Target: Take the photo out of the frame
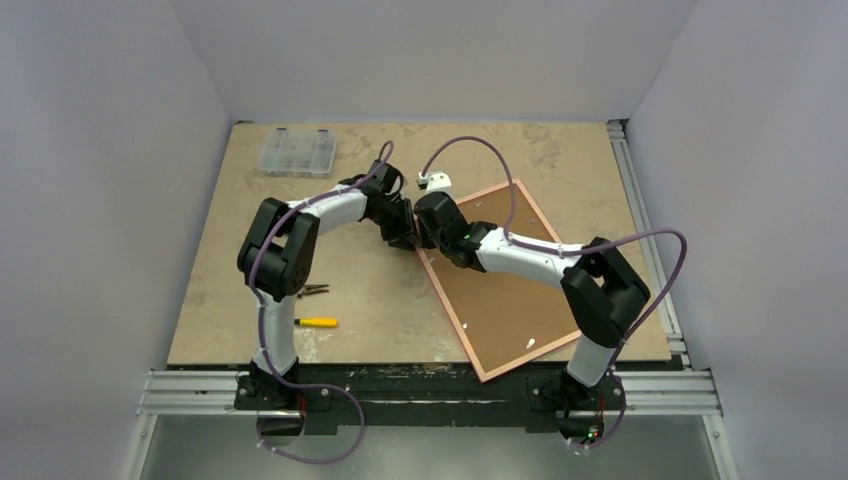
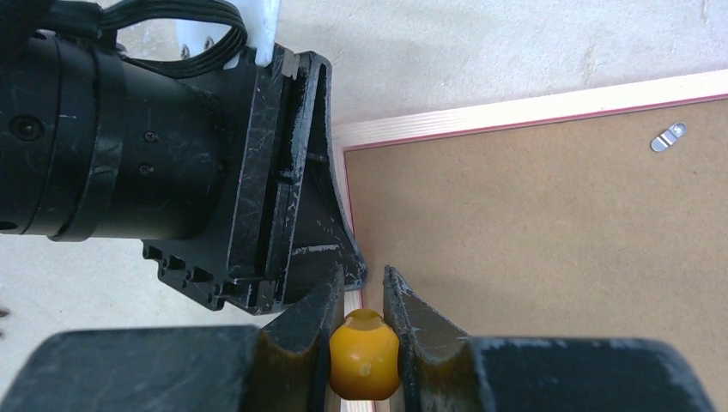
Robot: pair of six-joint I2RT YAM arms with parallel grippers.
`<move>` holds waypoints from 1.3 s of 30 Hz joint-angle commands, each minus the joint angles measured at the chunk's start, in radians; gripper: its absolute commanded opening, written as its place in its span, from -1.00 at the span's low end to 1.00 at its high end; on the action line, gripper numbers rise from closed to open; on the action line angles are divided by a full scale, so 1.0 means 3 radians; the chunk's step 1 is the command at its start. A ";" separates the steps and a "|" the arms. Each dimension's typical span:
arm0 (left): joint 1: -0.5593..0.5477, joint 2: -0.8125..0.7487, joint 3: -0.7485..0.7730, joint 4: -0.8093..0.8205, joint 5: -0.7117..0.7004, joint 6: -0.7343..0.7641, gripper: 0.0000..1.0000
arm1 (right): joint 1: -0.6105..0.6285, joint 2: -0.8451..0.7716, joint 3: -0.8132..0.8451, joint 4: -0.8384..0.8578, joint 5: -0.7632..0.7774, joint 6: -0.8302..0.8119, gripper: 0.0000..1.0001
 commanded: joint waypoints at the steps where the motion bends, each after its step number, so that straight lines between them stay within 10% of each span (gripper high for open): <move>1: 0.0014 0.0080 0.0043 0.0020 0.0049 0.0057 -1.00 | -0.0015 0.0048 0.0176 0.0006 -0.0022 -0.0129 -1.00; 39: 0.0120 0.0194 0.0120 0.0019 0.0047 -0.0058 -1.00 | -0.0010 0.0057 -0.0025 -0.0476 -0.0030 -0.0246 -1.00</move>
